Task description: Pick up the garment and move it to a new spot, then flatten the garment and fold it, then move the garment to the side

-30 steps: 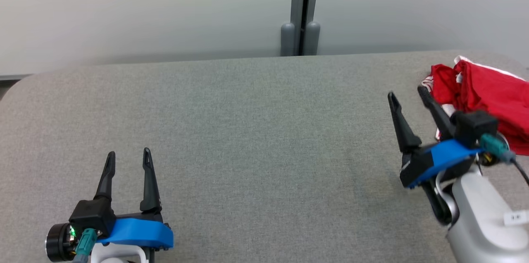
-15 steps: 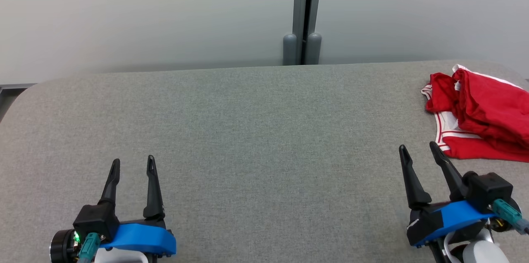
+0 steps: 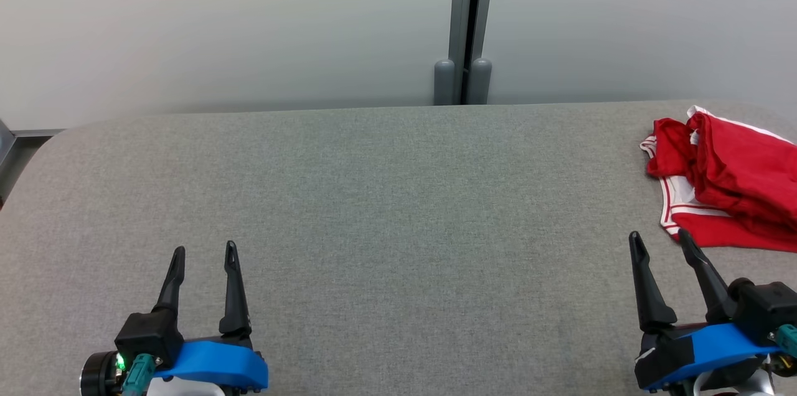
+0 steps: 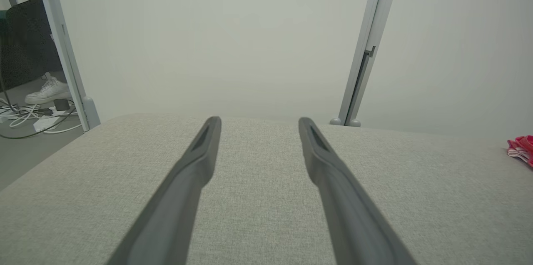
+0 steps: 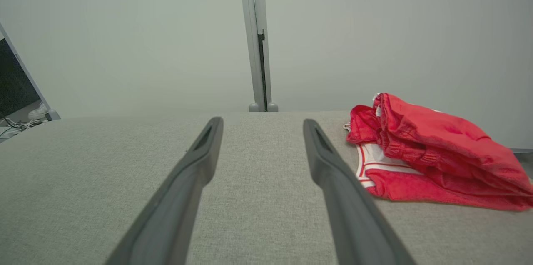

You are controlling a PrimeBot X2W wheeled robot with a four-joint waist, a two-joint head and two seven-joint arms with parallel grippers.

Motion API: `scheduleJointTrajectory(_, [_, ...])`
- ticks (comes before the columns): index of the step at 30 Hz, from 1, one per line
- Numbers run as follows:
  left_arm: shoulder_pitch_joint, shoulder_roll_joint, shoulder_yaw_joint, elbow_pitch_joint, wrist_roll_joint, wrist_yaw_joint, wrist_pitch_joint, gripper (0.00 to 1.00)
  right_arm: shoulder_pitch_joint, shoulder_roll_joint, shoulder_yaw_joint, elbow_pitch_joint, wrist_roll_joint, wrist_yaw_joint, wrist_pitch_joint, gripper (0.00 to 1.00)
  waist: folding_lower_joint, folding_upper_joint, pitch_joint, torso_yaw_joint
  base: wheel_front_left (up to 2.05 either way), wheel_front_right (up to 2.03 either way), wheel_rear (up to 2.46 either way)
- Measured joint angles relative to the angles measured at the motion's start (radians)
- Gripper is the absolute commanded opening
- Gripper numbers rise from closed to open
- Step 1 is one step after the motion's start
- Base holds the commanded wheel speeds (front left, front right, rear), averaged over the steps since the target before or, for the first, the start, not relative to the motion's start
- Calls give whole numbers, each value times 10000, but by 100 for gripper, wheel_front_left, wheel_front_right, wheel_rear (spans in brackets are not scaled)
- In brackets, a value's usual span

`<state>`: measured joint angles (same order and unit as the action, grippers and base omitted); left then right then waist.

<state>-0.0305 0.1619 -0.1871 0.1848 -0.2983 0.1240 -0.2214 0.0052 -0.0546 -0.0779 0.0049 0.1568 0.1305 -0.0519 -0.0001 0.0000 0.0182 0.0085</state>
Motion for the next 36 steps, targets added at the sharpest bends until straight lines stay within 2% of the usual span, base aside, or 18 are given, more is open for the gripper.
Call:
scheduleJointTrajectory(15, [36, 36, -88, -33, -221, -6, 42, 100, 116, 23, -90, -96, -31, 0, 157, 100, 0, 0, -29, 23, 0, 0, 0])
scheduleJointTrajectory(16, [36, 36, -90, -40, -267, -10, 40, 0, 116, 23, -94, -94, -31, 0, 157, 0, 0, 0, -14, 25, 0, 0, 0])
scheduleJointTrajectory(23, [455, -165, -205, 564, -324, -13, 54, 0, 251, 75, -71, 602, 25, 0, 174, 0, 3, 0, -14, 27, 0, 0, 0])
scheduleJointTrajectory(36, [456, -360, 278, 629, -2468, -428, 633, 0, 212, 84, -107, 949, 2433, 0, 431, 0, 3, 0, -28, 15, 0, 0, 0])
